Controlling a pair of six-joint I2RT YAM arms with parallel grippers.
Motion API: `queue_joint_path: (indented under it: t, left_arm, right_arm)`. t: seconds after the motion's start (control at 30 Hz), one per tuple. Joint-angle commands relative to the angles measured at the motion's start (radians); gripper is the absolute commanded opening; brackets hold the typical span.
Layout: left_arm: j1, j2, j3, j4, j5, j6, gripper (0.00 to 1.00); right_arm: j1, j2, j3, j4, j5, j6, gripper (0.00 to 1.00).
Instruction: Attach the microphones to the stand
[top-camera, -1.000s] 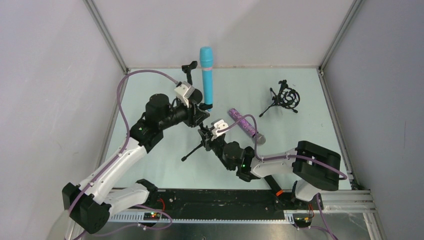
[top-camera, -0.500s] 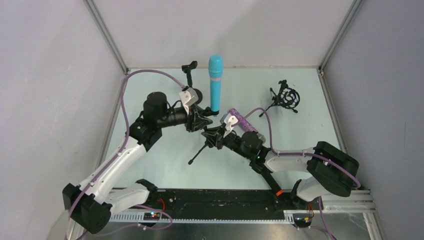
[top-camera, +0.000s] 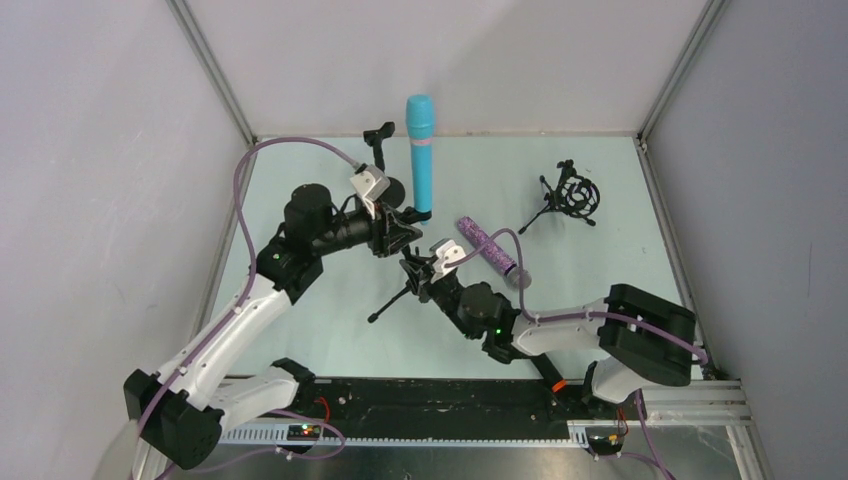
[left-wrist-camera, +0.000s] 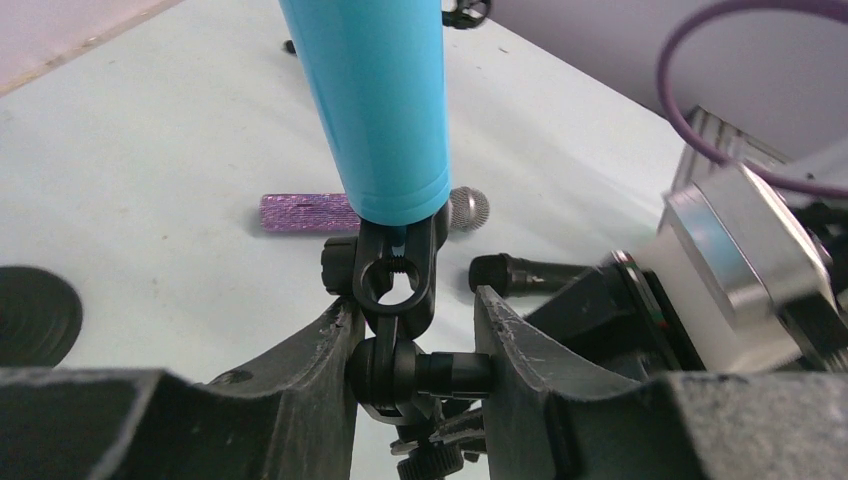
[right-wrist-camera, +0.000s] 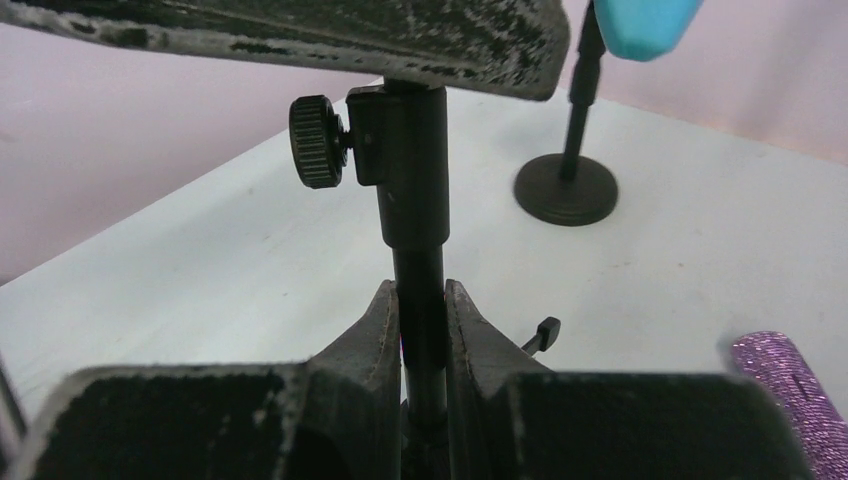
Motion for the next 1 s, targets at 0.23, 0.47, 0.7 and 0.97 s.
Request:
queue_joint_path:
  t: [0.23,0.47,0.7,0.97]
  left_arm:
    - [0.032,-0.136,0.043,0.239,-0.477,-0.071,0.0]
    - [0.039,-0.118,0.065,0.215,-0.41,-0.019,0.0]
    - [0.069,-0.076,0.097,0.214,-0.08,0.132,0.0]
    - [0.077,-0.102,0.063,0.216,0.353,0.399,0.0]
  right_arm:
    - [0.07,0.126,0.084,-0.122,0.441,-0.086,0.0]
    - [0.041,0.059,0.051,-0.275,0.12,-0.031,0.0]
    - [-0.046,-0.036,-0.049,-0.253,-0.274,-0.024,0.0]
    - [-0.19,-0.091,-0.089,-0.261,-0.73,0.022,0.0]
